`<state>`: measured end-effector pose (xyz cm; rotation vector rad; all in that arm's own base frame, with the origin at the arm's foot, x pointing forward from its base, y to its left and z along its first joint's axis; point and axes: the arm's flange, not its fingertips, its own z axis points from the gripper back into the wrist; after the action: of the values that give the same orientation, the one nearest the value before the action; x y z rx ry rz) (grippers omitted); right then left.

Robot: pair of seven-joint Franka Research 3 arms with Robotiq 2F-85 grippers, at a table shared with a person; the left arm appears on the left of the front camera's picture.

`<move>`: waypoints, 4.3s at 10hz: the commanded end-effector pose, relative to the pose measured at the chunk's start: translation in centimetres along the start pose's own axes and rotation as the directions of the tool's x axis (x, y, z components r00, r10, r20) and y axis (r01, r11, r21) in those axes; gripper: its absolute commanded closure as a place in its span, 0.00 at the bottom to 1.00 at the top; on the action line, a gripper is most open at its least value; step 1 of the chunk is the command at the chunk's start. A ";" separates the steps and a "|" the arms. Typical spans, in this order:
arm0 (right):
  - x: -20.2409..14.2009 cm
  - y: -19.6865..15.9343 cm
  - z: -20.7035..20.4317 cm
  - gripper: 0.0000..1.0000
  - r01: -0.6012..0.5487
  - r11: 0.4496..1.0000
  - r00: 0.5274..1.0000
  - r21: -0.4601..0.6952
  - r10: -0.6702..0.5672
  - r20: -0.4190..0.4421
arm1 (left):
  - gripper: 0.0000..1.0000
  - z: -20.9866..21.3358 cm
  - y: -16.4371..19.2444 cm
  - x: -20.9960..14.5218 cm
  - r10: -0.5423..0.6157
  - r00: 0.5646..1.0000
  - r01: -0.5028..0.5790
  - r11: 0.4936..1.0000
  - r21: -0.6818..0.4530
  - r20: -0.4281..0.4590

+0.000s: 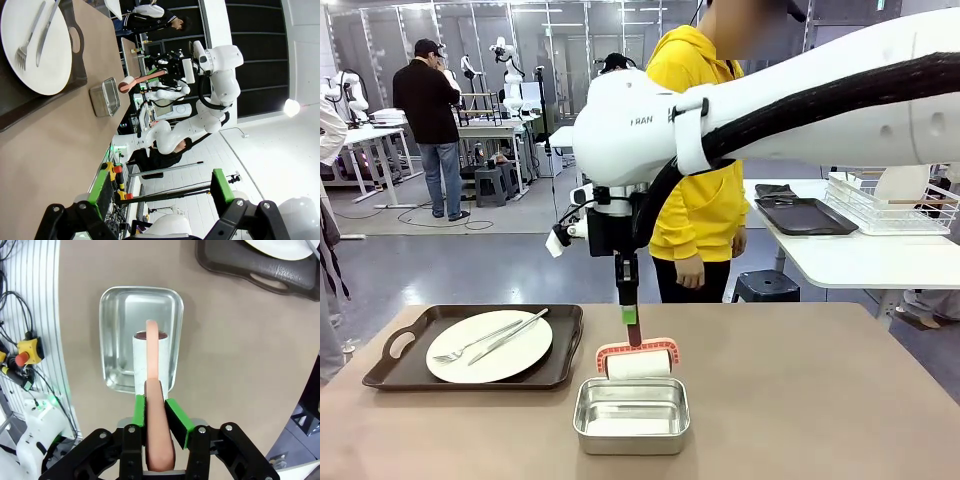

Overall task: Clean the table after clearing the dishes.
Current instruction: Place the Lint Roller back on top of the Airtight Container.

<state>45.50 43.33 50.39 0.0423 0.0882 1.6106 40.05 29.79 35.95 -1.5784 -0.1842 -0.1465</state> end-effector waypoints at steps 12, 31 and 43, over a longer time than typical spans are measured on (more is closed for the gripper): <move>-0.3 -2.1 -7.5 0.77 0.107 0.992 0.991 0.071 -0.112 0.075 | 0.00 0.2 -0.2 -0.2 0.000 1.000 0.000 1.000 0.004 0.007; -1.9 -3.9 -8.9 0.53 0.084 0.992 0.989 0.096 -0.094 0.113 | 0.00 0.2 -0.2 -0.2 0.000 1.000 0.000 1.000 0.004 0.007; -1.6 -4.0 -4.9 0.00 0.080 0.995 0.989 0.055 -0.086 0.118 | 0.00 0.2 -0.2 -0.2 0.000 1.000 0.000 1.000 0.004 0.007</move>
<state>49.35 41.59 45.21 0.1568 0.0369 1.5134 40.04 29.81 35.95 -1.5782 -0.1844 -0.1461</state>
